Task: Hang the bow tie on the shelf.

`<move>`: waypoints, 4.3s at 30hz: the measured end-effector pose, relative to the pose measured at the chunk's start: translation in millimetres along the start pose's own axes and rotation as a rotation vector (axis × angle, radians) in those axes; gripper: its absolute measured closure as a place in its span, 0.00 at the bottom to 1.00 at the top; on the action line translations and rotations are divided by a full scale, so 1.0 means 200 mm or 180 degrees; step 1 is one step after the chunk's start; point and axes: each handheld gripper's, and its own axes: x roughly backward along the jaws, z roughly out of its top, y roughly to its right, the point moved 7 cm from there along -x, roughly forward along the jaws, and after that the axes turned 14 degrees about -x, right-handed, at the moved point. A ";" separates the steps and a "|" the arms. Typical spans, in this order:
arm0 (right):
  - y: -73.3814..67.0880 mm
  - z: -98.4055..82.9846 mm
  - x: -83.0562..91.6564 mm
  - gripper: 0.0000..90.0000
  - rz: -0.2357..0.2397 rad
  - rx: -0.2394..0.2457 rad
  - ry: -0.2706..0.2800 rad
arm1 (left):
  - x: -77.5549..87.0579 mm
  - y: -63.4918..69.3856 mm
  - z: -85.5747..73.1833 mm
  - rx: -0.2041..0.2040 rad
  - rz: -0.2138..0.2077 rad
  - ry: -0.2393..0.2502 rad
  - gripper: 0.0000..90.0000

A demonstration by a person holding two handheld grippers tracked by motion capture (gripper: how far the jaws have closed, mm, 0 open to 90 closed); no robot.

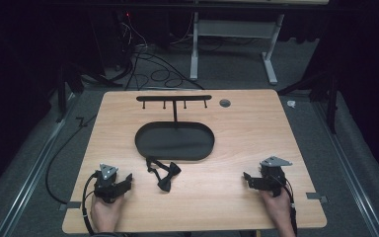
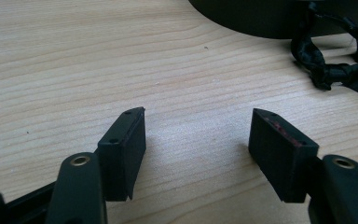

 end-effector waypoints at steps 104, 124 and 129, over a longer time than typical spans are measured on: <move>0.00 0.00 0.00 0.22 0.0000 0.0005 -0.0004 | -0.16 0.32 0.28 -0.0054 -0.0453 -0.0176 0.65; 0.00 0.00 0.00 0.22 0.0000 0.0004 -0.0004 | -0.14 0.33 0.27 -0.0211 -0.0450 -0.0170 0.86; 0.00 0.00 0.00 0.22 0.0001 0.0007 -0.0004 | -0.12 0.33 0.28 -0.0229 -0.0466 -0.0118 0.87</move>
